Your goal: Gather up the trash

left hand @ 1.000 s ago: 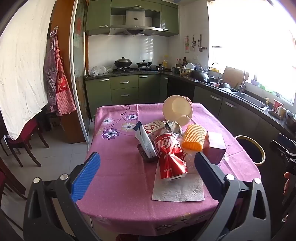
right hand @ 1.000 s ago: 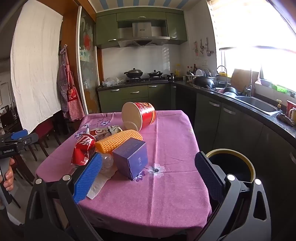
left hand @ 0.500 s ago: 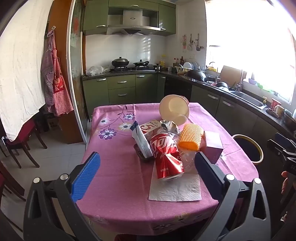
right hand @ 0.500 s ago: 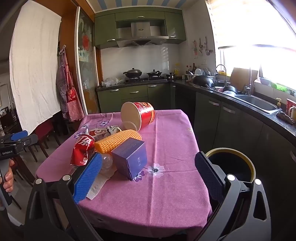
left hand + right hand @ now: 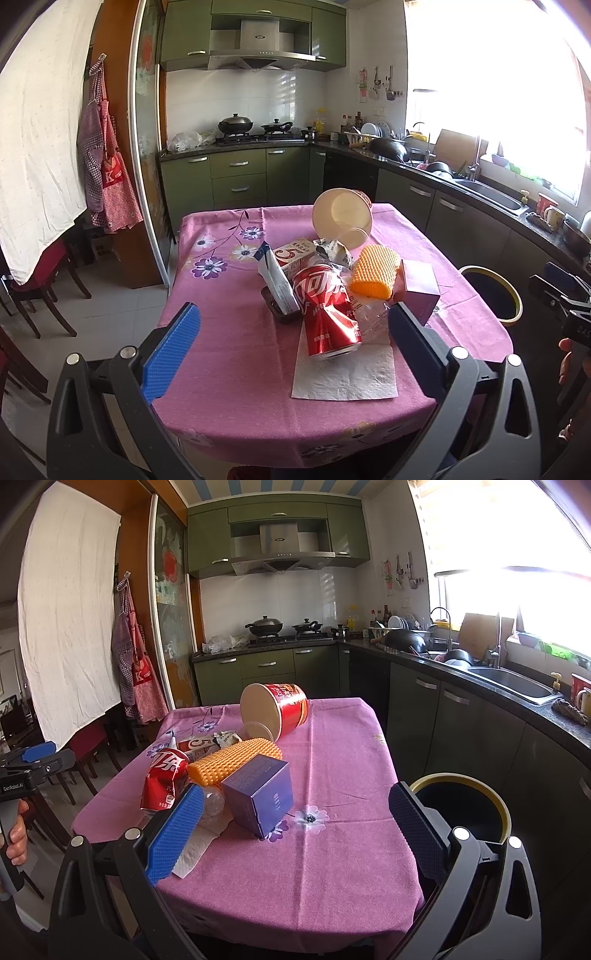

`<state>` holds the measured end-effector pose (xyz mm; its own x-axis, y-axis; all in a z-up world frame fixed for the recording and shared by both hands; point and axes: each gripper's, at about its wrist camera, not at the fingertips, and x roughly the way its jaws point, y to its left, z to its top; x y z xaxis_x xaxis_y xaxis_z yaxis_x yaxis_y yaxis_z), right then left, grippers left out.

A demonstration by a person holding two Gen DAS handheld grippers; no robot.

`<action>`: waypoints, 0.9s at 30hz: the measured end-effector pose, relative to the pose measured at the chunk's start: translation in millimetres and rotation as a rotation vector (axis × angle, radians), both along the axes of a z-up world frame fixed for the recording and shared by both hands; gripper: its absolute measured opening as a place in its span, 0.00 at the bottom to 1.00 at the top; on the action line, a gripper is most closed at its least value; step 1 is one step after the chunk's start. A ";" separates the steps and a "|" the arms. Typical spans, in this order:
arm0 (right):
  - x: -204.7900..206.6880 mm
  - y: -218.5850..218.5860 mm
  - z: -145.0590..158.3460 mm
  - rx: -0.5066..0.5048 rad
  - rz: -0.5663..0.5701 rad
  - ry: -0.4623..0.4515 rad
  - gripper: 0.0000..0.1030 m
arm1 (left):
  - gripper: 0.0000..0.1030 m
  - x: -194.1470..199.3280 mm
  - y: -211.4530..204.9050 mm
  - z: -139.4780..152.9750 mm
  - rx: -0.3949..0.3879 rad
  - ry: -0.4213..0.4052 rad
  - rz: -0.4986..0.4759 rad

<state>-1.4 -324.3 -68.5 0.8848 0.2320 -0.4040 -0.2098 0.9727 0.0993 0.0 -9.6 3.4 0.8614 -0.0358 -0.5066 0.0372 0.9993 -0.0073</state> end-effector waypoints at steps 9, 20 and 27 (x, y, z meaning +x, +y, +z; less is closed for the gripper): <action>0.6 0.1 0.1 0.005 0.003 0.009 0.96 | 0.94 0.1 -0.4 -0.9 -0.002 0.002 -0.003; 0.4 -0.1 0.5 0.005 0.001 0.009 0.96 | 0.94 0.8 -2.3 -0.4 0.002 0.007 -0.013; 1.8 -1.3 -0.6 0.008 -0.002 0.016 0.96 | 0.94 1.2 -2.3 -0.1 0.002 0.008 -0.015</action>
<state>0.4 -325.6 -69.0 0.8787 0.2339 -0.4161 -0.2066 0.9722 0.1101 1.2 -11.9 3.3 0.8566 -0.0477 -0.5137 0.0521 0.9986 -0.0057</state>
